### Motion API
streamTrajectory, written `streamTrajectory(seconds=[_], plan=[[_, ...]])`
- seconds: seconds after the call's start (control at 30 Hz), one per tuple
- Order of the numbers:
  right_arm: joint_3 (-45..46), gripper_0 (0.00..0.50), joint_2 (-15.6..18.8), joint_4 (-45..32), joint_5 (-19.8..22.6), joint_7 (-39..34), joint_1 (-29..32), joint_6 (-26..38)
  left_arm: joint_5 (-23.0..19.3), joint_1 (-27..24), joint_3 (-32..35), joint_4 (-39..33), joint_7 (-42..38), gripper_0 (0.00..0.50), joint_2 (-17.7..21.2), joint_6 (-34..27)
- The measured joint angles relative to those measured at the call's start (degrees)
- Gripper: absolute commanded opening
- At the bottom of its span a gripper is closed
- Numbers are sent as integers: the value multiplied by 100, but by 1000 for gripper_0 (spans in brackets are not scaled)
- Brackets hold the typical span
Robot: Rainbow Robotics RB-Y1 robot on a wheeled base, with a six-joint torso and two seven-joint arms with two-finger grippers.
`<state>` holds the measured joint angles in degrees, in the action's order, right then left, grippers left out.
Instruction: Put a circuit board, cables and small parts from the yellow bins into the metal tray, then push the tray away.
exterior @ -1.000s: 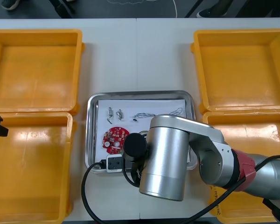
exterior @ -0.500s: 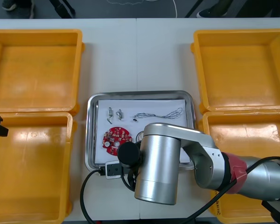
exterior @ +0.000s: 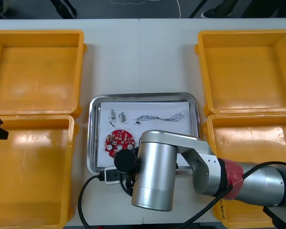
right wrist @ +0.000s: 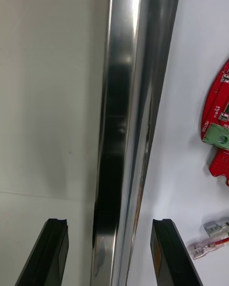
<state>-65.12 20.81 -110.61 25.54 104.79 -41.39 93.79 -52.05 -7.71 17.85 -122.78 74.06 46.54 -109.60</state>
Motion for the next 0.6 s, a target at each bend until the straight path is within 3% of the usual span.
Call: streamTrajectory(seconds=[0.4,0.47,0.53,0.6], plan=[[-114,499,-4,131,-16,186,-3,-116,0,0,0,0,0,500,0,0],[-119,437,-7,170,-23,202,-3,-152,0,0,0,0,0,500,0,0],[-120,207,-11,193,-29,202,-3,-160,0,0,0,-1,0,500,0,0],[-121,86,-12,199,-32,202,-3,-166,0,0,0,-1,0,500,0,0]])
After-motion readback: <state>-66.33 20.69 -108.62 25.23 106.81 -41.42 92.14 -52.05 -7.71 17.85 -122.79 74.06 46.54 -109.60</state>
